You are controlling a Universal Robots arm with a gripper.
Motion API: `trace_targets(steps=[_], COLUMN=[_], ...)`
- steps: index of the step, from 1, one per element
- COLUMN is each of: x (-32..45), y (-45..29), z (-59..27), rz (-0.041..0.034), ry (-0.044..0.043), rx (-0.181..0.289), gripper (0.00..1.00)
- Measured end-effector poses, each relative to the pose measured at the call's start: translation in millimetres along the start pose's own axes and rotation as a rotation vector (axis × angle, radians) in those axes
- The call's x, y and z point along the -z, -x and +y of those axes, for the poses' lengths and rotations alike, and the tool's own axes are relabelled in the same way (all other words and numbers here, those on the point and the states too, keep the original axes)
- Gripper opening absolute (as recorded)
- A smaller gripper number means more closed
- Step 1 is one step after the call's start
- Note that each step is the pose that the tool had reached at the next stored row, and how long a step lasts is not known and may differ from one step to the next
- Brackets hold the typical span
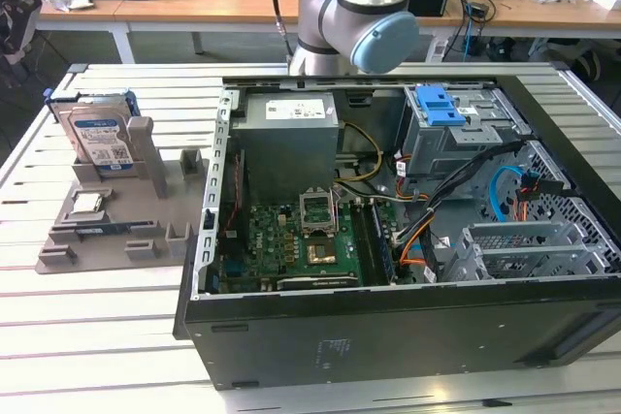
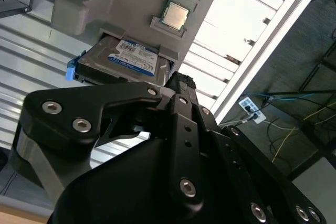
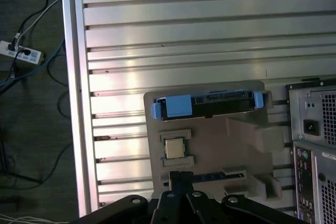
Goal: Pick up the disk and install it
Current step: 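Reach for the disk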
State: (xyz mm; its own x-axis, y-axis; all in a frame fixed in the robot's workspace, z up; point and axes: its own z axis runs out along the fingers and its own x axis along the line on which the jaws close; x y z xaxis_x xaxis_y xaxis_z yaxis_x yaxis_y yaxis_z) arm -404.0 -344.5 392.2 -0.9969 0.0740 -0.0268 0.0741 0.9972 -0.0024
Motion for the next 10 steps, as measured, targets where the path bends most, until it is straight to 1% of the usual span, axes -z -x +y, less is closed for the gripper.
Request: trace_targets(steps=[1, 2, 10], x=[-0.1, -0.2, -0.4], y=[-0.1, -0.2, -0.3], z=[1.6, 2.7, 3.7], rz=[-0.0003, -0.0004, -0.0005], ry=[-0.0045, -0.0055, -0.0056], rx=[0.000, 0.000, 0.000], gripper=[0.11, 0.11, 0.11])
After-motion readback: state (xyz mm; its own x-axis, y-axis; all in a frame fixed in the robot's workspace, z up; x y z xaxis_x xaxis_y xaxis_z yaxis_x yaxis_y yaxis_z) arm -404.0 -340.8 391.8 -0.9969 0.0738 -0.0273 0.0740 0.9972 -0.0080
